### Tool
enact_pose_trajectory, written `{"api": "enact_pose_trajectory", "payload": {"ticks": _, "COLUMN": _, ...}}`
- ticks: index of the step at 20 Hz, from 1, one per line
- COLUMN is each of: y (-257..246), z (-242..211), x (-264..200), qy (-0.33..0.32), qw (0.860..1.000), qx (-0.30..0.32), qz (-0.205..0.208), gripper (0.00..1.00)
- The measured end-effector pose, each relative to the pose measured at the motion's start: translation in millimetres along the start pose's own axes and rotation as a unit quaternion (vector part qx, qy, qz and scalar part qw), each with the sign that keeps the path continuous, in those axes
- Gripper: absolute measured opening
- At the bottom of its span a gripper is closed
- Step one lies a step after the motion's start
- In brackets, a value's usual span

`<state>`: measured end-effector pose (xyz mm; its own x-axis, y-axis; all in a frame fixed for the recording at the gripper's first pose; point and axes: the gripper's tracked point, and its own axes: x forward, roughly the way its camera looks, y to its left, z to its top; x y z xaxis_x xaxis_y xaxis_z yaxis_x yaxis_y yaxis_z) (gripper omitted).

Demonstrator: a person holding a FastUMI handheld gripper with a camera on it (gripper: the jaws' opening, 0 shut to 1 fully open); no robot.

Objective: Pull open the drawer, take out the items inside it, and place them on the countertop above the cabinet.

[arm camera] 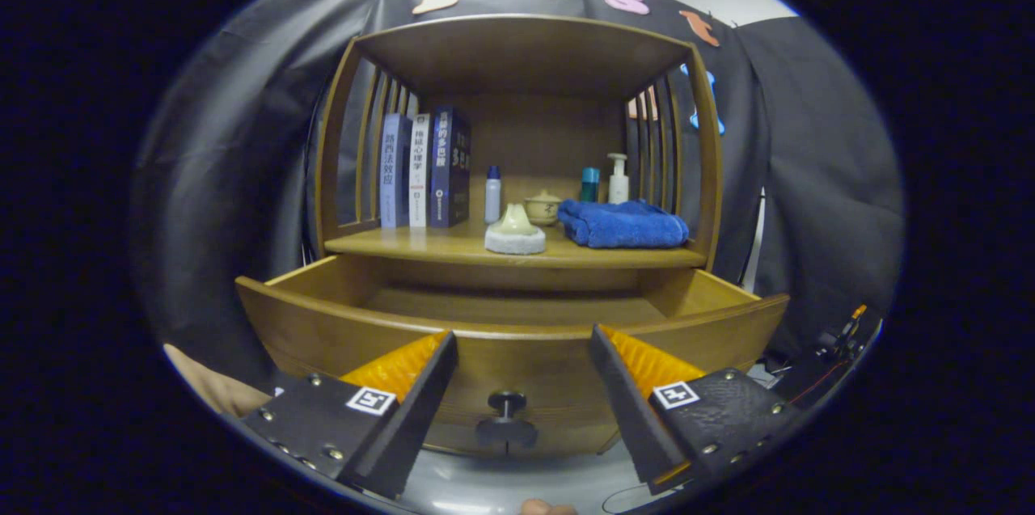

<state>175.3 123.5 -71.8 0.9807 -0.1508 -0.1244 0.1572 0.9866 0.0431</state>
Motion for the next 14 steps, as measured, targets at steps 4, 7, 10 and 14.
{"api": "enact_pose_trajectory", "payload": {"ticks": 4, "y": 0.7, "z": -1.1, "x": 5.7, "qy": -0.002, "qw": 1.000, "qx": -0.009, "qz": -0.002, "gripper": 1.00}}
{"api": "enact_pose_trajectory", "payload": {"ticks": 7, "y": 0.8, "z": -0.8, "x": 5.4, "qy": -0.008, "qw": 1.000, "qx": -0.010, "qz": 0.000, "gripper": 0.99}}
{"api": "enact_pose_trajectory", "payload": {"ticks": 10, "y": 1.0, "z": 0.1, "x": 6.8, "qy": -0.018, "qw": 1.000, "qx": -0.008, "qz": 0.000, "gripper": 0.99}}
{"api": "enact_pose_trajectory", "payload": {"ticks": 14, "y": 1.9, "z": 0.8, "x": 15.3, "qy": -0.018, "qw": 1.000, "qx": -0.009, "qz": 0.000, "gripper": 0.99}}
